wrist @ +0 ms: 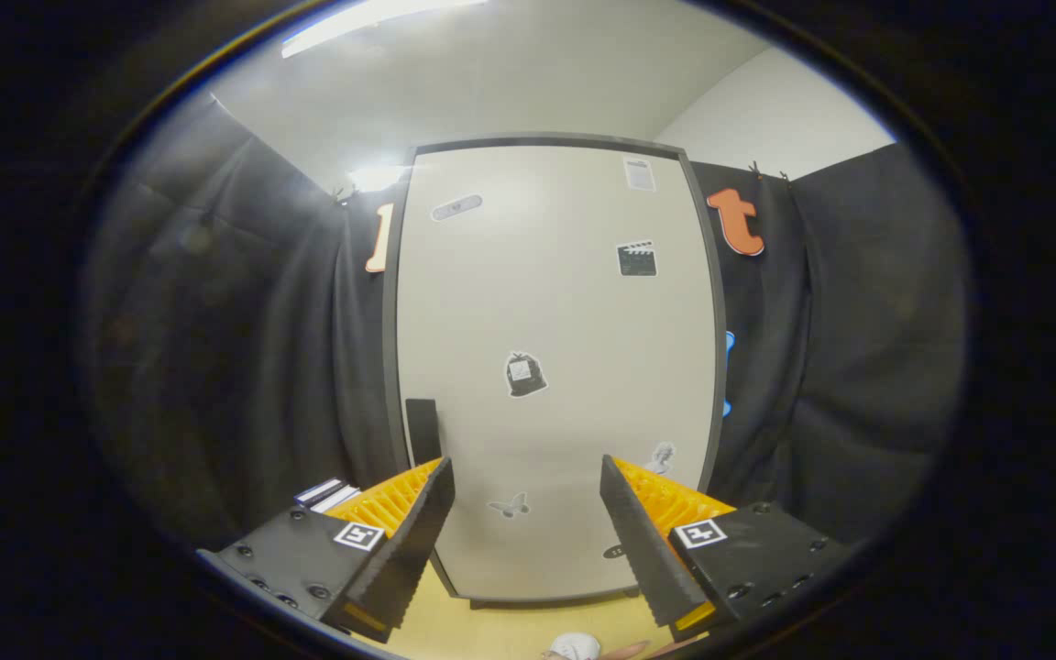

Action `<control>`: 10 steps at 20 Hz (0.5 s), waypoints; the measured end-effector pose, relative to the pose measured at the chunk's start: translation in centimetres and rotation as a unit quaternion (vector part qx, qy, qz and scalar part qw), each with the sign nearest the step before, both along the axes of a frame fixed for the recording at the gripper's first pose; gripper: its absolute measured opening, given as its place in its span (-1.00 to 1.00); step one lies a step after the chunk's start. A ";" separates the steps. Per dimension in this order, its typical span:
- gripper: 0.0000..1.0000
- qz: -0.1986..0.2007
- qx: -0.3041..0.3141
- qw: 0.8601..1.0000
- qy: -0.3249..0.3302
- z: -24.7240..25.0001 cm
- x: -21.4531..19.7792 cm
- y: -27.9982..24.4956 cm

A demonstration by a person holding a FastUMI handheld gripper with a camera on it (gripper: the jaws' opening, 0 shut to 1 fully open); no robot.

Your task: Open the shoe cabinet door, grab the shoes and put them into the shoe cabinet, then close the shoe cabinet door.

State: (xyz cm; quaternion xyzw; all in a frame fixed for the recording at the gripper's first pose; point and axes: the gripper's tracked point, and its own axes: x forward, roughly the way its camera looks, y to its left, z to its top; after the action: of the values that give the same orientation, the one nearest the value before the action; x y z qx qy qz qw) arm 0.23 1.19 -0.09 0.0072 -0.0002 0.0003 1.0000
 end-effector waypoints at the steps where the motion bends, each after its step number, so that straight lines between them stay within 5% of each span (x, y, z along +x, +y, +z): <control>1: 0.97 0.002 0.000 1.000 -0.001 0.0 0.0 0.2; 10: 0.97 0.011 0.013 1.000 -0.010 -0.7 3.0 3.5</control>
State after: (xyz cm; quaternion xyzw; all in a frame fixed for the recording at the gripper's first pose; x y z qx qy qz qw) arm 3.18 4.66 -0.80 0.0207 -0.0098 0.0117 0.9997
